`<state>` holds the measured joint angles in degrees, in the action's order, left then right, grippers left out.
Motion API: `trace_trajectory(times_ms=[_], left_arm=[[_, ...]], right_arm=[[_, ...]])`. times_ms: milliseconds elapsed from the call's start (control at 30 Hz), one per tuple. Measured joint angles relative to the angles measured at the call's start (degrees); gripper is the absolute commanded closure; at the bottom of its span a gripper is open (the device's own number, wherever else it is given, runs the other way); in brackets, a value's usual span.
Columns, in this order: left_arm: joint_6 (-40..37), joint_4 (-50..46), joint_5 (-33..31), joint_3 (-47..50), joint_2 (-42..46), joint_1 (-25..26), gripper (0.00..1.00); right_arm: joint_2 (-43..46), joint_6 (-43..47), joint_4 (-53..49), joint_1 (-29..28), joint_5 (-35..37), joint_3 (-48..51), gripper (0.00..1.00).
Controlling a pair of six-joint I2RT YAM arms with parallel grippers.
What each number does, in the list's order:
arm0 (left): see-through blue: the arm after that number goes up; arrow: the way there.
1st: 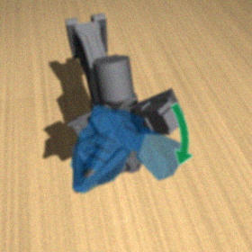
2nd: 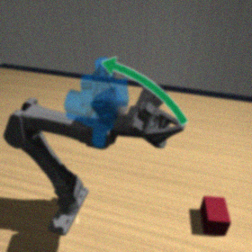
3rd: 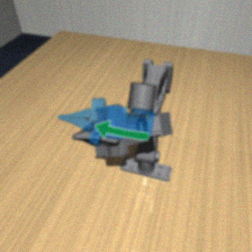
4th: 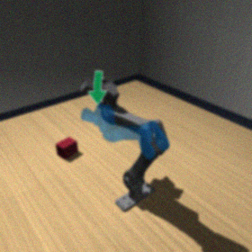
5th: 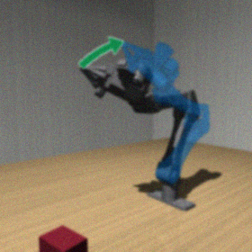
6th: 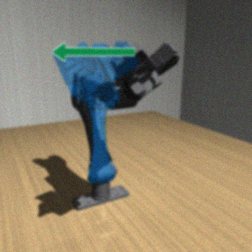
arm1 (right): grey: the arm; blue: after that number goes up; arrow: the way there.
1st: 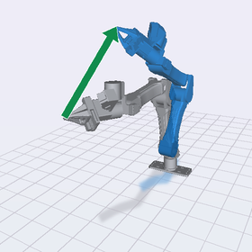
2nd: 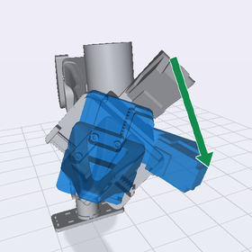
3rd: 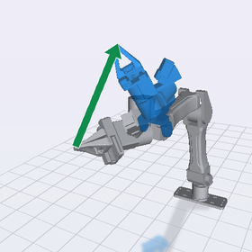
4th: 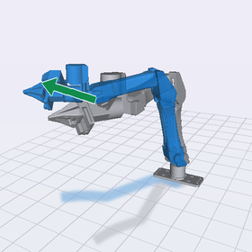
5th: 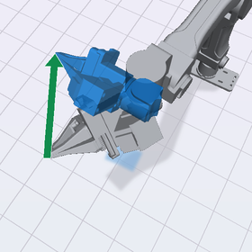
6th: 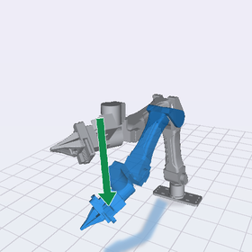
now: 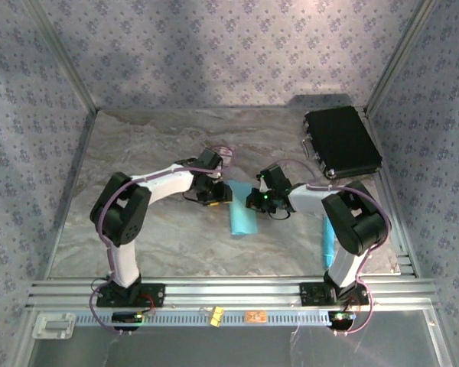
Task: Fold a paper plane with a square sheet of paper (pick it up from the middle)
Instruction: Hold the square sheet of paper at the center of the table, then first fold the square sheet of paper in half at the center of the table.
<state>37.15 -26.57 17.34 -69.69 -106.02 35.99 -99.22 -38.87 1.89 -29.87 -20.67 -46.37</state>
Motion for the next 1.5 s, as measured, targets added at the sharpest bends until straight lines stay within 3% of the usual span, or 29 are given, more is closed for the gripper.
trace_trajectory(times_ms=[100, 433, 800, 1500], left_arm=[[0.9, 1.2, 1.1, 0.0, 3.7, -0.5, 0.57], [6.5, 13.3, 12.9, 3.2, 5.7, -0.5, 1.0], [10.7, 23.6, 21.1, 6.4, -0.8, -0.5, 1.0], [4.7, 23.8, 21.0, 10.2, -6.0, -1.6, 1.0]], right_arm=[[0.1, 0.6, -0.5, 0.8, -0.6, 0.0, 0.99], [0.2, 1.0, -0.4, 0.9, -0.6, 0.2, 0.99], [0.3, 1.0, -0.4, 0.9, -0.6, 0.4, 0.99], [1.0, 1.0, 1.6, 0.9, -0.6, 2.0, 1.0]])
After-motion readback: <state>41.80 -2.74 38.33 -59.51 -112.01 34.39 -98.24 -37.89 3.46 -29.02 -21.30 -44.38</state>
